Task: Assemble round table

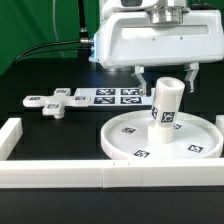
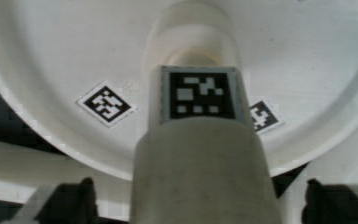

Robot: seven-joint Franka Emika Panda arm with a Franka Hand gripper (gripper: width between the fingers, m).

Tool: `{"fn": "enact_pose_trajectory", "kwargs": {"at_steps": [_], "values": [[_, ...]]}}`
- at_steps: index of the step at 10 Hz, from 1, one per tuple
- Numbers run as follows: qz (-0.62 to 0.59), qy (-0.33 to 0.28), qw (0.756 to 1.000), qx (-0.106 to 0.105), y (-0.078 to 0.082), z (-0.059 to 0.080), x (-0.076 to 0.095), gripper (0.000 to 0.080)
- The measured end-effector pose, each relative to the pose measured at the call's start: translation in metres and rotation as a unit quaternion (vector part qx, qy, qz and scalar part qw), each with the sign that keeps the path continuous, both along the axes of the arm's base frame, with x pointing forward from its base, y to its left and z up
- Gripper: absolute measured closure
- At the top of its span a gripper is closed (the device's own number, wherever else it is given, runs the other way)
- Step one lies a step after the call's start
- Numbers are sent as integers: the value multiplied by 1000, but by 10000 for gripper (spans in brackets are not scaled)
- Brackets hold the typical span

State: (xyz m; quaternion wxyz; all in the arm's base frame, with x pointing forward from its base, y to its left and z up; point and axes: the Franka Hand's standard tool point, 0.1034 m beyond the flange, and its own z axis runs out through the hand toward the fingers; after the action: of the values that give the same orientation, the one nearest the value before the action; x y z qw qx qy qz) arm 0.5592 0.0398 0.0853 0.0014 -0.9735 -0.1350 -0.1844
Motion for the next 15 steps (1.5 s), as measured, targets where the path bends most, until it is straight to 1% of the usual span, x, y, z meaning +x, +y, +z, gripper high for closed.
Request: {"fn": "enact_pose_trajectory", "kwargs": {"at_steps": [1, 2, 3, 4, 5, 6, 8, 10, 11, 12, 13, 15], "values": [[0, -1, 1000, 0, 0, 1, 0, 177], [0, -3, 1000, 0, -1, 3, 1, 154], [1, -4, 1000, -2, -3, 5, 2, 151], [2, -4, 1000, -4, -6, 10, 4, 151], [1, -4, 1000, -5, -8, 18, 6, 150], [1, -5, 1000, -5, -8, 18, 6, 150], [2, -4, 1000, -5, -8, 17, 6, 150], [4, 12, 1000, -5, -6, 12, 2, 150], [1, 5, 1000, -6, -9, 1, -2, 150], [8, 71, 997, -7, -5, -5, -11, 150], [11, 103, 995, -7, -3, 1, -7, 150], [9, 181, 983, -4, 6, 1, -13, 150]]}}
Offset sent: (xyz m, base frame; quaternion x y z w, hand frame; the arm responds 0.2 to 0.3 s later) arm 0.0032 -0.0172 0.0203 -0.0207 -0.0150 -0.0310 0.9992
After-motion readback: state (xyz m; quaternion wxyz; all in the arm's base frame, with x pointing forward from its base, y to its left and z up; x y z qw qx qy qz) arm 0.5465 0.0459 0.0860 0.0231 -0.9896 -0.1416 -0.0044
